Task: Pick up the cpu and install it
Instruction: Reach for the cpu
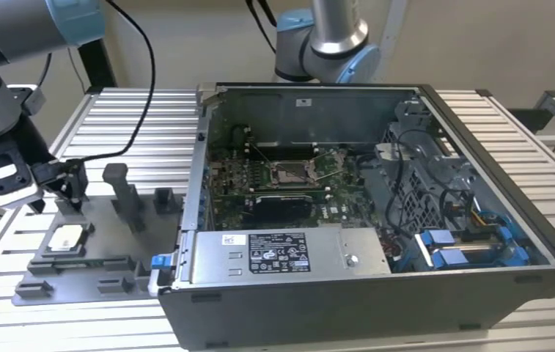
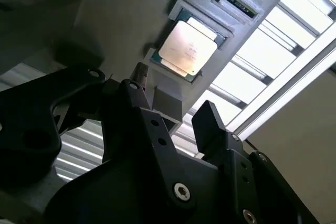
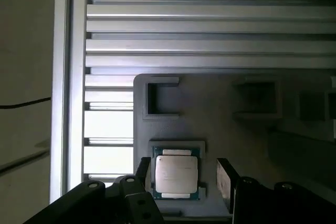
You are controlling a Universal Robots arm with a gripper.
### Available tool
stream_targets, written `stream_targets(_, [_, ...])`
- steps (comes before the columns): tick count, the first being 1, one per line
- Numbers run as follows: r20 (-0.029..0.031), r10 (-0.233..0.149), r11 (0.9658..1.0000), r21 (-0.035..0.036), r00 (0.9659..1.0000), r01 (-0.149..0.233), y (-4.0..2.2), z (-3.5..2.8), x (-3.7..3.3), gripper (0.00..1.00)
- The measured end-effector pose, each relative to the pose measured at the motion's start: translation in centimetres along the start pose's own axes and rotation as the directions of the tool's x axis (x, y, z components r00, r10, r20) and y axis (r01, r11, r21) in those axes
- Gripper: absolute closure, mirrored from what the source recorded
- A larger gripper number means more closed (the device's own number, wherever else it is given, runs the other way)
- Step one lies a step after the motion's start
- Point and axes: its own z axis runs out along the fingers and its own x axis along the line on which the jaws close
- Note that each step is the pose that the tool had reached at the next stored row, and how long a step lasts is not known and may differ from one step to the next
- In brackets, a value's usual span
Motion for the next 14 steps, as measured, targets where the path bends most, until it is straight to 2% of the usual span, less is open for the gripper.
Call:
stream_targets(6, [0.0014,0.014,0.9999,0.0000,0.9999,-0.014,-0.69,0.72,0.00,0.00])
stream_targets(14, [0.0028,0.030,0.9996,0.0003,0.9996,-0.030,-0.93,1.66,0.02,0.00])
